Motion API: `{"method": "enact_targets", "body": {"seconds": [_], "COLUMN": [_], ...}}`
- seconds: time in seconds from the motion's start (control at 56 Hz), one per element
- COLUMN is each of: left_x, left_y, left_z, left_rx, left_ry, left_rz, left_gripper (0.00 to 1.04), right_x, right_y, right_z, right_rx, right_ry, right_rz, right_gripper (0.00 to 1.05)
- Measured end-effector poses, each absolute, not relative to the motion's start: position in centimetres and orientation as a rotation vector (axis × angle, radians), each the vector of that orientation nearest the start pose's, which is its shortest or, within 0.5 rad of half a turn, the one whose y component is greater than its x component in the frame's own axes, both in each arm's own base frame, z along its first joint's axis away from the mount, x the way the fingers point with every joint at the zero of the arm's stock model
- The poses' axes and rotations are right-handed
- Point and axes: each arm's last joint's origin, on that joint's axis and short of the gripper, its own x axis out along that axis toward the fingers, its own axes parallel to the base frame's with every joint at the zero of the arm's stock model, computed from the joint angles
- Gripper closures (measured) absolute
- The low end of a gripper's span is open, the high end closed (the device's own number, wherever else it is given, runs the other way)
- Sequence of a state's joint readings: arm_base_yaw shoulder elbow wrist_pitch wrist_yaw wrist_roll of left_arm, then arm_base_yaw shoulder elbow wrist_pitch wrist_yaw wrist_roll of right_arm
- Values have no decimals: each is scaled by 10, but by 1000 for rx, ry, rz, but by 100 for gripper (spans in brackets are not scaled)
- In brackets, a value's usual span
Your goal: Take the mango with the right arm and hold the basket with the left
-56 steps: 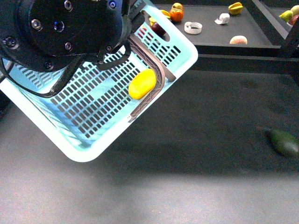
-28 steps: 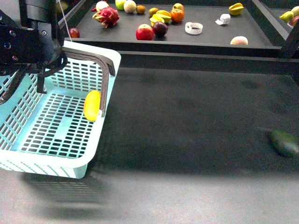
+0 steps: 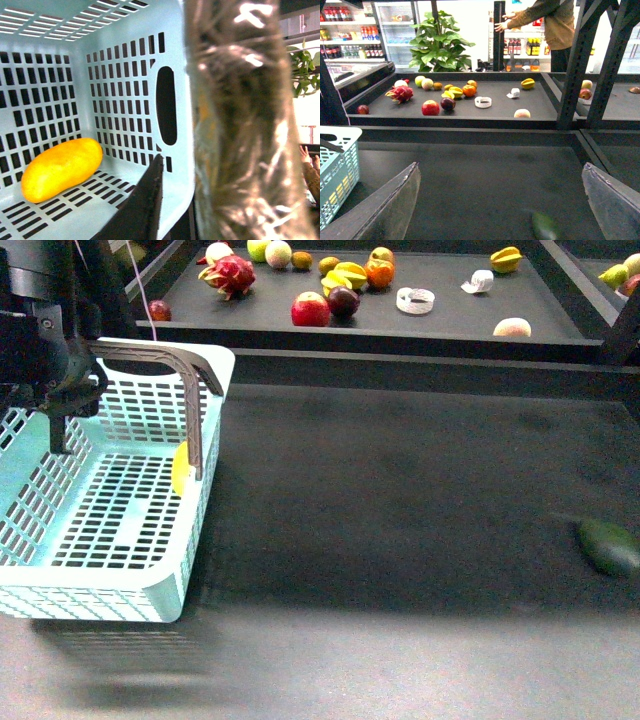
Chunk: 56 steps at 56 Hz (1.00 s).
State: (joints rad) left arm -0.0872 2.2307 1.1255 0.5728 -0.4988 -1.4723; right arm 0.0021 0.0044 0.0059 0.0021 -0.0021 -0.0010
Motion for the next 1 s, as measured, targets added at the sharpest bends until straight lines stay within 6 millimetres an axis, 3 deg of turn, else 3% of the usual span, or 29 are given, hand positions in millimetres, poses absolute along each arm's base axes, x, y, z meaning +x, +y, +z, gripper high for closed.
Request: {"method": "enact_targets", "body": {"seconds": [0.214,0.357,0.607,0.875,1.0], "left_x": [406,391,359,279,231], "left_y": [-19,-17,-15,-33,-44], "left_z": [65,72,101,139,156], "left_rx": [-1216,-1191,-1170,-1081,-1041], "left_ry": [161,168,111,48,7], "left_rz": [747,757,772,775,792], "left_gripper": [29,6,8,8,8], "right_x": [98,98,98,98,98], "right_y": [0,0,0,0,0], "right_z": [165,165,165,165,165], "right_rx": [-1,-1,-1,-1,-1], "right_ry": [-4,-4,-4,-4,-4], "right_rz": [5,4,4,4,4], "right_gripper": [8,8,8,8,8]}}
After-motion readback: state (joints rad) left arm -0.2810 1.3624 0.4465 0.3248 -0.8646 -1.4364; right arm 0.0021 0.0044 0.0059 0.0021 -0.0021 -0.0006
